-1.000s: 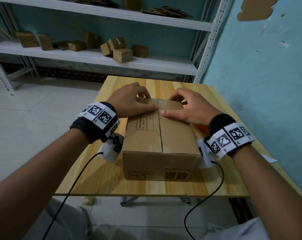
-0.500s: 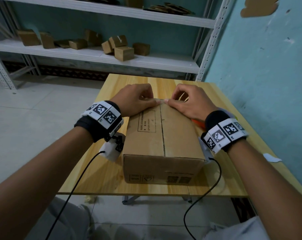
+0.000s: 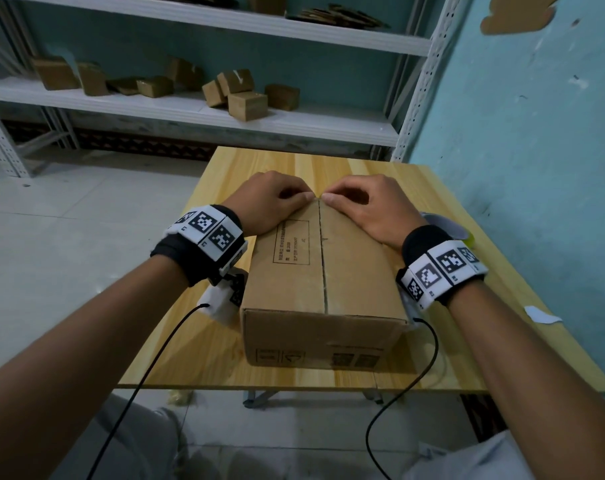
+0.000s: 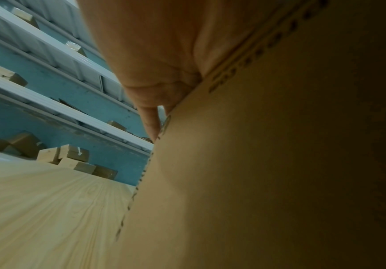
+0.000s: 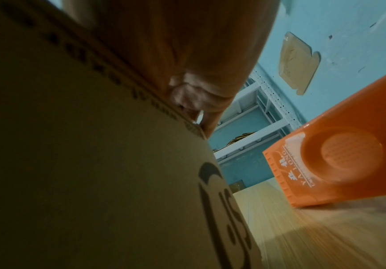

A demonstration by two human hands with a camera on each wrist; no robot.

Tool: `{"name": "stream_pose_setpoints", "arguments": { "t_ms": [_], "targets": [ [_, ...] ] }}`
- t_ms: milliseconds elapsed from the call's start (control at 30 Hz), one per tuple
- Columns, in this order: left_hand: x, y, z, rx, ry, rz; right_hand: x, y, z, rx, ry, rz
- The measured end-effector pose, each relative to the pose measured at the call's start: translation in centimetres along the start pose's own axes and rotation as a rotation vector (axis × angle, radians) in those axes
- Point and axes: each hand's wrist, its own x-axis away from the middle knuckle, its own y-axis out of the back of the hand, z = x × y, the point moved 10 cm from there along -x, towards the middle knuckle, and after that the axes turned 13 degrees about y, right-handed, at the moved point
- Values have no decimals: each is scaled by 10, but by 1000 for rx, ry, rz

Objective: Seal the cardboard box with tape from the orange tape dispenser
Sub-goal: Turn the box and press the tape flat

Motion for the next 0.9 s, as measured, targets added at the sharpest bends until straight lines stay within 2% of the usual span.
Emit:
{"name": "stream_pose_setpoints", "arguments": {
  "t_ms": [200, 300, 400, 467, 533, 600, 700, 833, 900],
  "targets": [
    [-3, -2, 9, -64, 76, -17, 6, -10, -16, -55, -132, 89],
    [-6, -4, 14, -167, 144, -11, 9, -10, -25, 1, -208, 115],
    [-3, 2, 13, -128, 139, -46, 4, 3, -8, 100, -59, 19],
    [0, 4, 5, -76, 67, -45, 2, 1, 1, 79, 9, 42],
    [0, -1, 3, -76, 39, 3, 5, -8, -11, 51, -93, 115],
    [-1, -4, 9, -64, 104, 46, 10, -10, -22, 57, -214, 130],
    [-2, 7, 16, -134, 161, -11, 13, 3, -25, 81, -266, 48],
    [7, 49, -19, -138, -35, -198, 19, 50, -29, 7, -319, -219],
    [20, 59, -45, -138, -136, -201, 27, 67, -36, 57, -347, -240]
  ]
}}
